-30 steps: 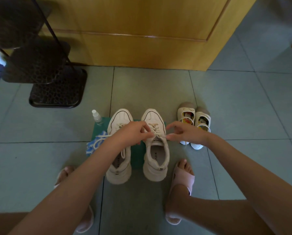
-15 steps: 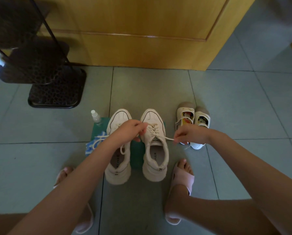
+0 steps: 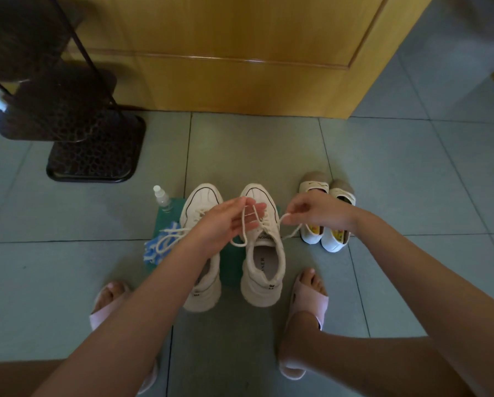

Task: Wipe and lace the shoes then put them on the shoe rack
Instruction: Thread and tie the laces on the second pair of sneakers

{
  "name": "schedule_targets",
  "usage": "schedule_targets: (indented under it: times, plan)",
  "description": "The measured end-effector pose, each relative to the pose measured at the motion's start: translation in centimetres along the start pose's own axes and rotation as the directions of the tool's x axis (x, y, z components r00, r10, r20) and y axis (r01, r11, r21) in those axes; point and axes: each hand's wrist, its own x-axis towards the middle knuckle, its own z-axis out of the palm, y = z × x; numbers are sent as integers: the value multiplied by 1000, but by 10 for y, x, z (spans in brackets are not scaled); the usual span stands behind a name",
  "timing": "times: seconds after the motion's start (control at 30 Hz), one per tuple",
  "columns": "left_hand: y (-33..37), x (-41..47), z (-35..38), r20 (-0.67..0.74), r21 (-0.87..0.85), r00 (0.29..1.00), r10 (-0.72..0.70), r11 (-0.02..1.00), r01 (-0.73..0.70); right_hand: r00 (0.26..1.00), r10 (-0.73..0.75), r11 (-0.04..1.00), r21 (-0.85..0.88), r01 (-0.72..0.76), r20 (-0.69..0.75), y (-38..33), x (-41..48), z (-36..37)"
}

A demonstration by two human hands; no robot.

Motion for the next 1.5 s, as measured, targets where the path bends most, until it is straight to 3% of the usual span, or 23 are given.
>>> schedule_targets:
  times: [0.13,0.23,0.37,0.47,0.6,0.8,1.07,1.23,1.33,1.5]
  plan:
    - [-7,4,13,-71,285,993,99,956,-75,998,-5,985,173,17,-67,-19,1,0]
    - [-7,8,19,-32,463,985,169,876,-135,993,5,964,264,26,-116,-23,2,9]
    - [-4,7,26,96,589,990,105,796,-142,983,20,909,414,57,-181,-26,5,20]
    - [-3,8,24,154,629,987,48,766,-135,965,49,903,424,68,-259,-28,8,22]
    - [-6,15,25,154,667,977,148,714,-214,953,49,929,363,66,-298,-30,11,23]
    - [-6,16,24,110,557,986,122,814,-162,981,-48,976,202,86,-186,-20,10,19]
    - [-3,14,21,89,513,994,58,853,-96,987,-98,992,69,107,-126,-17,13,16]
    - [0,13,15,46,236,999,-7,972,-4,982,-6,956,287,61,-190,-8,13,24]
    - [0,12,15,37,85,996,-77,994,74,979,43,904,425,46,-197,-7,8,31]
    - [0,15,15,-32,-19,984,-173,985,172,991,-29,944,322,69,-128,-7,3,41]
